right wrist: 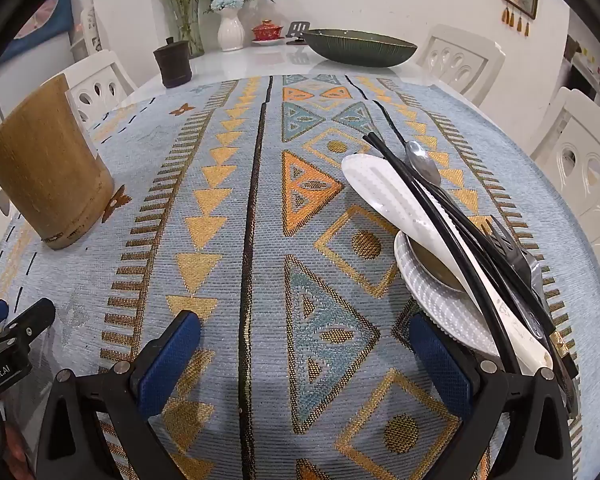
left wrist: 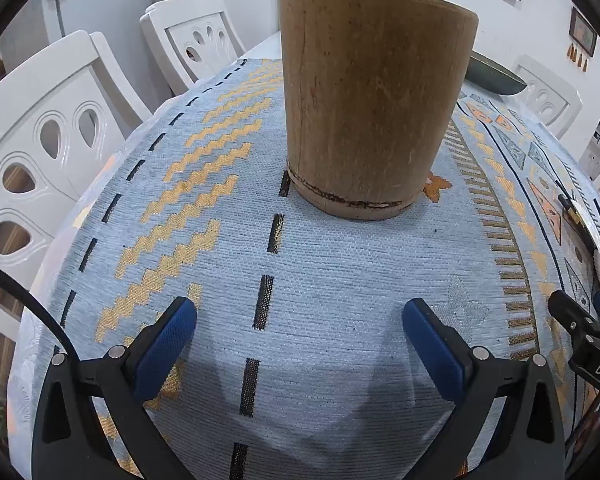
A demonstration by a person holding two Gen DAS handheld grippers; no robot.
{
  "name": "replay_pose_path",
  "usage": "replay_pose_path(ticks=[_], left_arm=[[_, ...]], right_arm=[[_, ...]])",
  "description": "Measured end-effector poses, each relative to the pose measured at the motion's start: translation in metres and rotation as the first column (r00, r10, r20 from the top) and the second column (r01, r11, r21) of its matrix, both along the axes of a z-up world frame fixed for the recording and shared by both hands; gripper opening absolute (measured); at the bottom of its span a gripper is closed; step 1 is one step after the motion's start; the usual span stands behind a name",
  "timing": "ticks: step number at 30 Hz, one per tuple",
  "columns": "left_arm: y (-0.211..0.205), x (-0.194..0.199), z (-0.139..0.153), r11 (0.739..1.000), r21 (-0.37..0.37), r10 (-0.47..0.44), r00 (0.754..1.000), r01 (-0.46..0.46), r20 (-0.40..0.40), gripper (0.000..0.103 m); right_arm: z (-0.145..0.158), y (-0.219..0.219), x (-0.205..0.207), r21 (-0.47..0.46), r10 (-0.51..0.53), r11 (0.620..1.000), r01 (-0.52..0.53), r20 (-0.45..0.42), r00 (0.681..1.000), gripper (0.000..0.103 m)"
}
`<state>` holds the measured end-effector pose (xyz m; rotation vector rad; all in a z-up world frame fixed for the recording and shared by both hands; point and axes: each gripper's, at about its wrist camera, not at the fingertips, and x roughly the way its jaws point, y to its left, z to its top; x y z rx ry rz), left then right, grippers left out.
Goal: Organize utensils
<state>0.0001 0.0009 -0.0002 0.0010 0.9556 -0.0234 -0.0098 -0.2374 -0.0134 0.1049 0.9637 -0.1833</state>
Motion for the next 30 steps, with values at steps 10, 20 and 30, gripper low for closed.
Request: replay_pose_path(ticks=[10,20,30], left_arm=[[0.004,-0.001,0.004,1.0,0.0,-0.001,1.0,0.001,-0.01,0.103],[0.0,-0.003,-0.001,1.0,0.005,-0.001,1.0,0.001,0.001,0.103],[-0.001,-0.003,0.001,1.0,-0.001,-0.004,1.0,0.004,0.0,0.103]], right_arm=[[0.0,-0.001,-0.002,0.03,0.034,0.999,-0.034,-0.002,0.999,0.103],[0.005,-0.007,-0.013,0.133,0.066,0.989,-0.069,0.028,0.997,0.103],[0.001,-0.001,-0.013,0.036,0.111,0.993,-0.109,-0.035,0.993,0.103]])
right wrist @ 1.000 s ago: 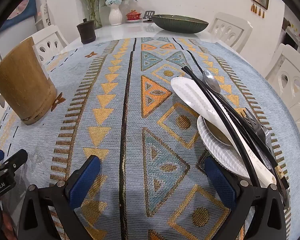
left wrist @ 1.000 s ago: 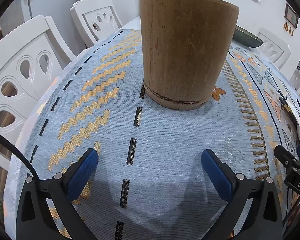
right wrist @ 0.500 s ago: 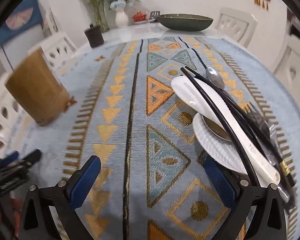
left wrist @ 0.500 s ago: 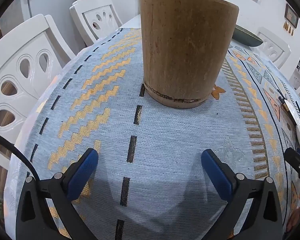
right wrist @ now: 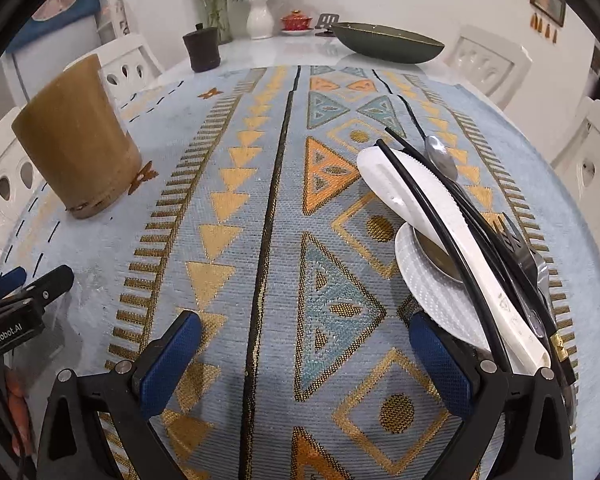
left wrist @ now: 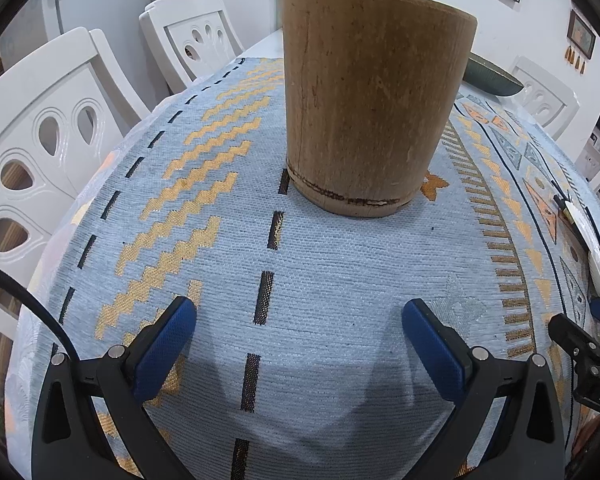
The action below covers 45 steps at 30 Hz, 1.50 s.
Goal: Organize utensils
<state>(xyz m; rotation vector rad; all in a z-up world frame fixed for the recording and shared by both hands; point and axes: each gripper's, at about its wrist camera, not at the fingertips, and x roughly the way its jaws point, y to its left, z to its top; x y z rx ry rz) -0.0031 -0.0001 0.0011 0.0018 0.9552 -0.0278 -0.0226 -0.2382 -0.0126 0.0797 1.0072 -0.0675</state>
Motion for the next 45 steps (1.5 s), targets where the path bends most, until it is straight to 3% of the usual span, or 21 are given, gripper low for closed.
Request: replay_pose_path(ticks=[38,45], left_arm=[[-0.004,0.003,0.003,1.0,0.01,-0.014,1.0,0.014,-0.027,0.103],[-0.016,0.006,0.02,1.0,0.009,-0.029,0.998,0.029,0.056,0.103]], right_arm=[[0.002,0.002,-0.001,0.006,0.067,0.998,-0.067,-0.065,0.996,0.103],[0.001,0.003,-0.004,-0.005,0.085,0.996,-0.085,-0.017,0.996,0.103]])
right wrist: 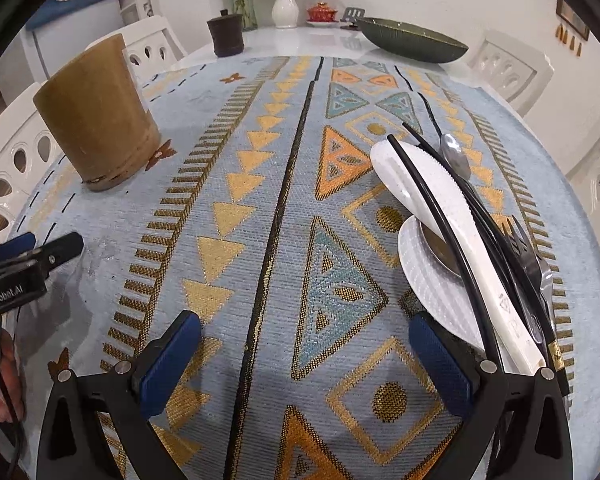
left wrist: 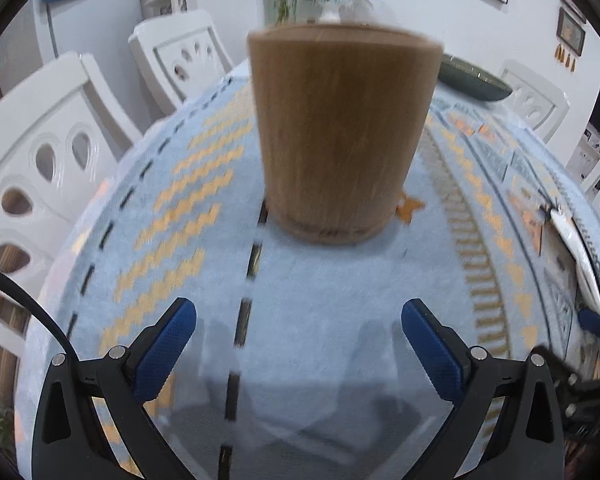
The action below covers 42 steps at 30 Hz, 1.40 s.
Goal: Organize utensils
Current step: 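Move the left tool up to the wooden cup's base and hold it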
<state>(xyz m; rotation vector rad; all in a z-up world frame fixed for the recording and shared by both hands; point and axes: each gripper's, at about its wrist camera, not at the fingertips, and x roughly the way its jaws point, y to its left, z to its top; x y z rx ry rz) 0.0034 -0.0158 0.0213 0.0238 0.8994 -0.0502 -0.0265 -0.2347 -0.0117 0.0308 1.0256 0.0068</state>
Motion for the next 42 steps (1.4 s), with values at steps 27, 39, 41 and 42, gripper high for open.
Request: replay_pose_path(ticks=[27,39,41,42], left_arm=[[-0.021,0.046,0.008,0.999,-0.035,0.0,0.981,0.007,0.193,0.087],[-0.02,0.048,0.005,0.999,-0.047,0.002,0.984,0.006,0.178,0.09],[-0.02,0.047,0.005,0.999,-0.049,0.003,0.984,0.006,0.178,0.09],[-0.02,0.047,0.005,0.999,-0.048,0.002,0.984,0.007,0.178,0.09]], right_arm=[[-0.001,0.001,0.001,-0.005,0.011,1.0,-0.011,0.017,1.0,0.103],[0.002,0.001,0.022,-0.003,0.028,1.0,-0.028,-0.17,0.985,0.103],[0.003,0.001,0.022,0.003,0.033,0.999,-0.033,-0.19,0.981,0.103],[0.004,0.002,0.02,0.014,0.032,0.999,-0.03,-0.206,0.978,0.103]])
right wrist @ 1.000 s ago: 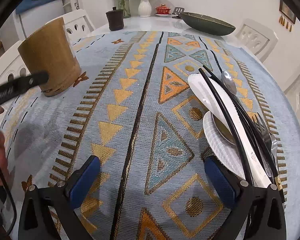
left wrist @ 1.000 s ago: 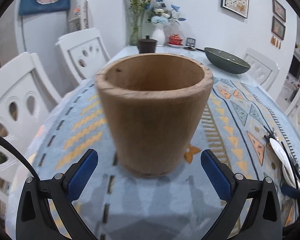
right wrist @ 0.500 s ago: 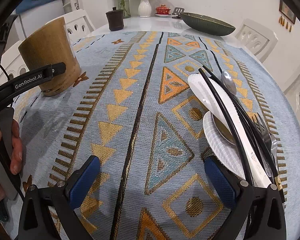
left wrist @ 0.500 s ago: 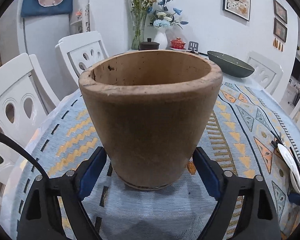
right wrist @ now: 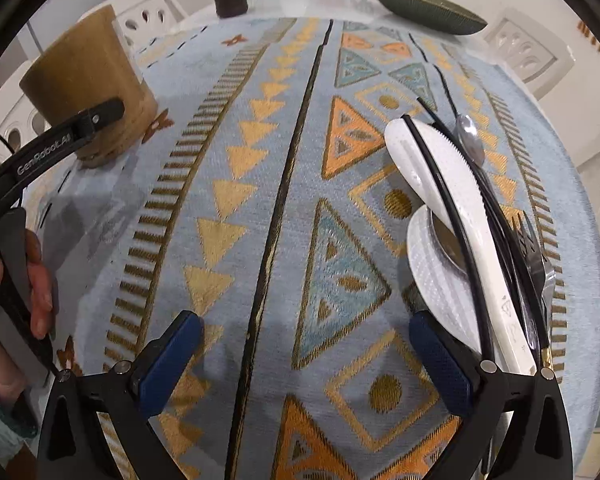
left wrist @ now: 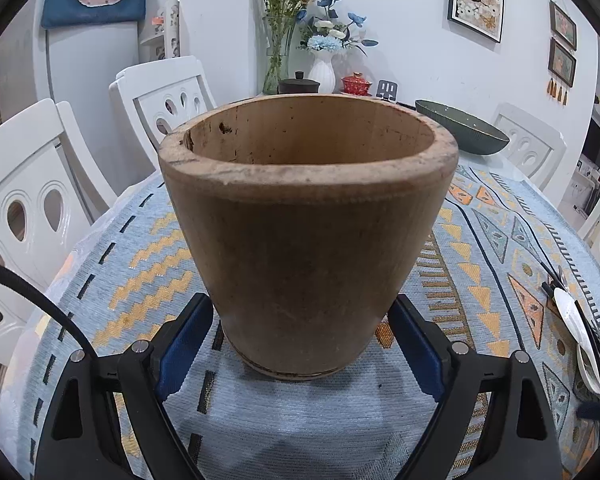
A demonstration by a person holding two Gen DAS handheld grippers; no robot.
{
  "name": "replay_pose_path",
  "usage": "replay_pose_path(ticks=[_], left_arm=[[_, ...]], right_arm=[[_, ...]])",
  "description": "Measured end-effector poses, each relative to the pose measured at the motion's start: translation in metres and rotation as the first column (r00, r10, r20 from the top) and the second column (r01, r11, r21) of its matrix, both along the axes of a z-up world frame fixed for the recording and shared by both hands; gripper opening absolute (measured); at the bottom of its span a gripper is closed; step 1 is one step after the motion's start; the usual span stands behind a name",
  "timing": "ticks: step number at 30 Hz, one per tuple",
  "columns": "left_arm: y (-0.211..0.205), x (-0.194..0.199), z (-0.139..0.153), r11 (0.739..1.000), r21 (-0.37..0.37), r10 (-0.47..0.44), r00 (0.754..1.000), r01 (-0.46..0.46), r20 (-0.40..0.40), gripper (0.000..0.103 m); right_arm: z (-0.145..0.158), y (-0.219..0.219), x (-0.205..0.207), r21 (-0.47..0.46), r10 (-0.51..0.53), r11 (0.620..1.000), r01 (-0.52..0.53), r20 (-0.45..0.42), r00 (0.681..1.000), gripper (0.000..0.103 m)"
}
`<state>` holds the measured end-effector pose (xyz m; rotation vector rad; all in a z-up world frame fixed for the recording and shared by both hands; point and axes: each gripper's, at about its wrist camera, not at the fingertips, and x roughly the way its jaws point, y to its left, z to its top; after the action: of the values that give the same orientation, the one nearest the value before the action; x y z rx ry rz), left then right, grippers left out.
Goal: Organize utensils
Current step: 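Move the left tool up to the wooden cup's base and hold it, then reach the right tool into the utensil pile and grasp the white ceramic spoon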
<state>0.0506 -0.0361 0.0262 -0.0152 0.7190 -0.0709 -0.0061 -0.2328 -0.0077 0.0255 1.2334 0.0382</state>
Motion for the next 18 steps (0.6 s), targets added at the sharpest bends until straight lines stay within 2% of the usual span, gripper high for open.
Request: replay_pose_path(ticks=[2,4,6,10,12,16,18], left_arm=[[0.0,0.0,0.0,1.0,0.0,0.001,1.0,-0.001,0.001,0.09],[0.0,0.0,0.0,1.0,0.001,0.0,1.0,0.0,0.0,0.09],[0.001,0.0,0.0,1.0,0.0,0.0,1.0,0.0,0.0,0.09],[0.001,0.0,0.0,1.0,-0.001,0.0,1.0,0.0,0.0,0.09],[0.001,0.0,0.0,1.0,0.0,0.0,1.0,0.0,0.0,0.09],[0.001,0.0,0.0,1.0,-0.001,0.0,1.0,0.0,0.0,0.09],[0.001,0.0,0.0,1.0,-0.001,-0.001,1.0,0.001,0.0,0.09]], right_arm=[[0.003,0.003,-0.007,0.014,-0.002,1.0,0.002,-0.036,0.999,0.103],[0.003,0.008,-0.014,-0.005,0.002,1.0,-0.002,-0.082,0.997,0.103],[0.007,0.013,-0.023,-0.024,0.015,1.0,-0.018,-0.093,0.996,0.103],[0.027,0.016,-0.035,-0.04,0.035,0.998,-0.037,-0.056,0.998,0.093],[0.041,0.011,-0.036,-0.052,0.006,0.999,-0.007,-0.014,1.0,0.086],[0.069,-0.024,-0.024,-0.04,-0.111,0.993,0.114,0.057,0.992,0.085],[0.077,-0.045,-0.015,0.006,-0.173,0.985,0.173,0.077,0.982,0.075]])
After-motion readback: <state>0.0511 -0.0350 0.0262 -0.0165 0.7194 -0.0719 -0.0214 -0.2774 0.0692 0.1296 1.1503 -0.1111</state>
